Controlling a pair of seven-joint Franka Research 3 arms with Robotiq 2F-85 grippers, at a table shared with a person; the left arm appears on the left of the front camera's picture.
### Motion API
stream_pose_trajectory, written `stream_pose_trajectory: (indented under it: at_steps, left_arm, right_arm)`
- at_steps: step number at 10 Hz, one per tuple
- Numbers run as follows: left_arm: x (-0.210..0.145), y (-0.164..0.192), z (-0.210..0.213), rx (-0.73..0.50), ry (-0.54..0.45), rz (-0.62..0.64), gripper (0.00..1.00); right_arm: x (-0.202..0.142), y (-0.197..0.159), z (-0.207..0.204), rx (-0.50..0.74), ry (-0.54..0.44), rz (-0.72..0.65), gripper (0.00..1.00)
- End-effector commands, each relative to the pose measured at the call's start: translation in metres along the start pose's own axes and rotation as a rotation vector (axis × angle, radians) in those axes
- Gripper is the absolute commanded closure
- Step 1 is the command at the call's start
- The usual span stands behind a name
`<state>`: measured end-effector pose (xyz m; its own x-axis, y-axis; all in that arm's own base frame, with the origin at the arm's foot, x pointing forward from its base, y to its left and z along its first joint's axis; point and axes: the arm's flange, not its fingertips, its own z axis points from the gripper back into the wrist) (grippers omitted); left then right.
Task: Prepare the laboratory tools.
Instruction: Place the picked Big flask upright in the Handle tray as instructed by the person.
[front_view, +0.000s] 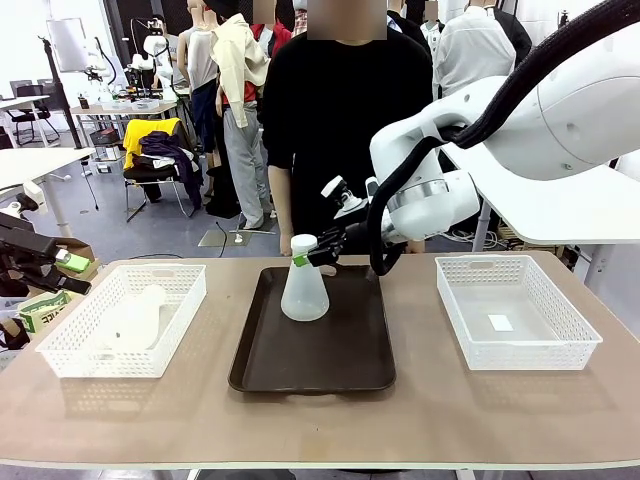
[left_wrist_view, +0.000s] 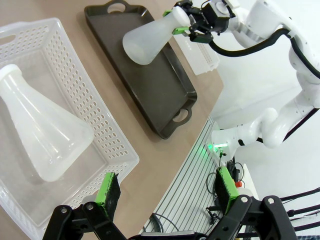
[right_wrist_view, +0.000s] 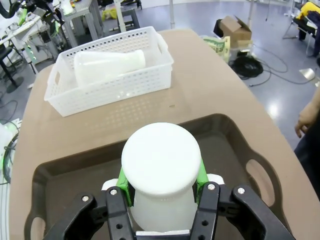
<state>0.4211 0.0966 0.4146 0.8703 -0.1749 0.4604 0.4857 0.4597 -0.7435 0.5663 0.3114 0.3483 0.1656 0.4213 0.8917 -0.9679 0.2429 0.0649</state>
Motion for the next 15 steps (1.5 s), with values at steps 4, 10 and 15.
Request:
stream_pose_trajectory:
  at_steps: [4, 10, 15]
  left_arm:
    - [0.0, -0.001, 0.002, -0.003, -0.001, -0.005, 0.0]
    - [0.0, -0.001, 0.002, -0.003, -0.001, -0.005, 0.0]
    - [0.0, -0.001, 0.002, -0.003, -0.001, -0.005, 0.0]
  right_arm:
    - [-0.005, 0.002, -0.001, -0.006, -0.015, -0.001, 0.77]
    - [0.001, 0.006, 0.006, -0.016, 0.002, 0.031, 0.0]
    - [0.002, 0.009, 0.009, 0.005, 0.061, 0.036, 0.0]
